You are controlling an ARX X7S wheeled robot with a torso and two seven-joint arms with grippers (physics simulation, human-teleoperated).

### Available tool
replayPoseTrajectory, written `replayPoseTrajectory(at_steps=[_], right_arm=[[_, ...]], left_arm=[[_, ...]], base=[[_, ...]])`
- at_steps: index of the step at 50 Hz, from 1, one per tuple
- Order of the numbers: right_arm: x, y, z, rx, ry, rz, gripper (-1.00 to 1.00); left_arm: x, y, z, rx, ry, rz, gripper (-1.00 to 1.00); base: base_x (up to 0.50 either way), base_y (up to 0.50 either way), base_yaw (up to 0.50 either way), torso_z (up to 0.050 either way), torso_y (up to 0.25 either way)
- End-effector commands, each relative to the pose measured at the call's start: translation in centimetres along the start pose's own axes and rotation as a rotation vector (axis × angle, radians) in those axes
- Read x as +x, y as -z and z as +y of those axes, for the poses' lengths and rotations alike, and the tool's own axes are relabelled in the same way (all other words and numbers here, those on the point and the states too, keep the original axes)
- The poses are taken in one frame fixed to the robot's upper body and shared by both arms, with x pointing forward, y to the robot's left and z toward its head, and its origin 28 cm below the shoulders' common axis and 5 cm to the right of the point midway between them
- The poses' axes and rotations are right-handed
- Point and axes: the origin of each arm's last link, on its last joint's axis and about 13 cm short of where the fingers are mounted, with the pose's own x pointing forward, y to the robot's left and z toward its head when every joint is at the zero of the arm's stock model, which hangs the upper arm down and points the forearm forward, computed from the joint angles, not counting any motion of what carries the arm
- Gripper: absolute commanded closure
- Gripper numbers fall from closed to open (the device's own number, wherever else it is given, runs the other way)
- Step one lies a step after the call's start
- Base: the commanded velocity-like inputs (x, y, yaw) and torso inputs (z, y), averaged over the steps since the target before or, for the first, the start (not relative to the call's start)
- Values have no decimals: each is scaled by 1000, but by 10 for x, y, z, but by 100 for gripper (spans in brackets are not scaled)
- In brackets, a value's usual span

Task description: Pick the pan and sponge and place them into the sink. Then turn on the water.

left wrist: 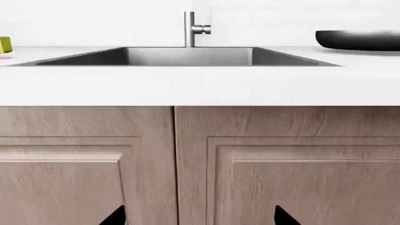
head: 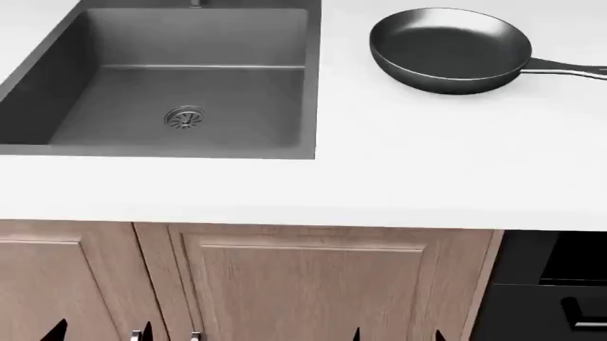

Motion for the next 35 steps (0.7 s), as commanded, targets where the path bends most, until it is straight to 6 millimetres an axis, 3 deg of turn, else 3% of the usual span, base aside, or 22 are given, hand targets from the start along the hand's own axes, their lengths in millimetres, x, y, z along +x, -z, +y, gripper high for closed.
replayPoseTrajectory(at_steps=[1,19,29,35], right_arm=[[1,-1,1,-30,-6,3,-100],[0,0,-1,-15,9,4,-100],[0,0,-1,-22,19,15,-100],[-1,0,-2,-36,27,8,-100]], left_arm=[[0,0,-1,5,3,-4,-100],[-3,3,9,11,21,5,-100],[-5,6,16,10,20,10,-100],[-3,4,10,13,17,12,-100]], base=[[0,0,0,0,0],[0,0,0,0,0],[0,-499,0,0,0],[83,-486,0,0,0]])
